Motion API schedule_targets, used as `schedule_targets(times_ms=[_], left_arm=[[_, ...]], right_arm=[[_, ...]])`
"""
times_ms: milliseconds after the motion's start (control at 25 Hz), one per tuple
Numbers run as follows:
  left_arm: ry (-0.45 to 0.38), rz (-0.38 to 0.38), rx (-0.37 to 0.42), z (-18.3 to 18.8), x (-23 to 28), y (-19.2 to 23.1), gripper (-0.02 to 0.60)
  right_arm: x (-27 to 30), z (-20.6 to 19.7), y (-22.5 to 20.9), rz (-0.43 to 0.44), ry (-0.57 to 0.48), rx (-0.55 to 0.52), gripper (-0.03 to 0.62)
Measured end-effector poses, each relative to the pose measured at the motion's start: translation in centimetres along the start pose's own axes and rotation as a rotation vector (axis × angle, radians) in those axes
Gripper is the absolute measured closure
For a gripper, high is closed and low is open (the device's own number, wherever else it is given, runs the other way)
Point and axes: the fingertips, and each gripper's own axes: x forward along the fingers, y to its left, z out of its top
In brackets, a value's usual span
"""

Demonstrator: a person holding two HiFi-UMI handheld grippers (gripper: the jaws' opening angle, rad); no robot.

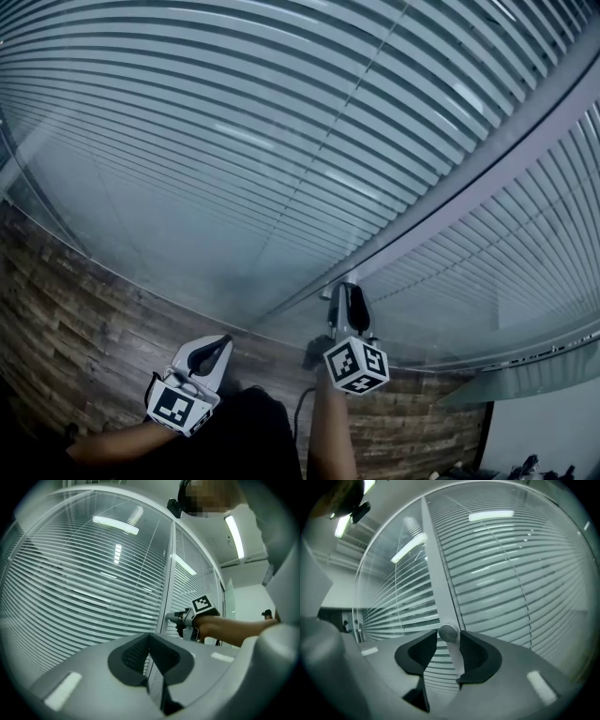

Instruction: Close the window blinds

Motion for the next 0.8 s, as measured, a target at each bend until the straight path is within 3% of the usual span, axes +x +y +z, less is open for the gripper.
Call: schedule_targets(times_ms=[120, 320, 640, 800], left_arm=[[-0.003, 0.005, -0.003, 0.0, -0.2, 0.5, 0.581], [0.002, 0.013, -0.009, -0.1, -0.1, 0.6, 0.581], [0.009, 0.005, -0.005, -0.2, 0.5, 0.7, 0.581], [0.016, 0.0, -0.018, -0.4, 1.0, 1.1, 0.581]], right_arm=[[0.3, 0.3, 0.1, 0.008, -0.025, 0.087, 0.448], [0.3, 0.4, -0.1, 0.009, -0.017, 0.05, 0.467], [0.6, 0.2, -0.1, -0.034, 0.07, -0.356, 0.468], [1.1, 0.0, 0.0, -0.016, 0.14, -0.539, 0.467]])
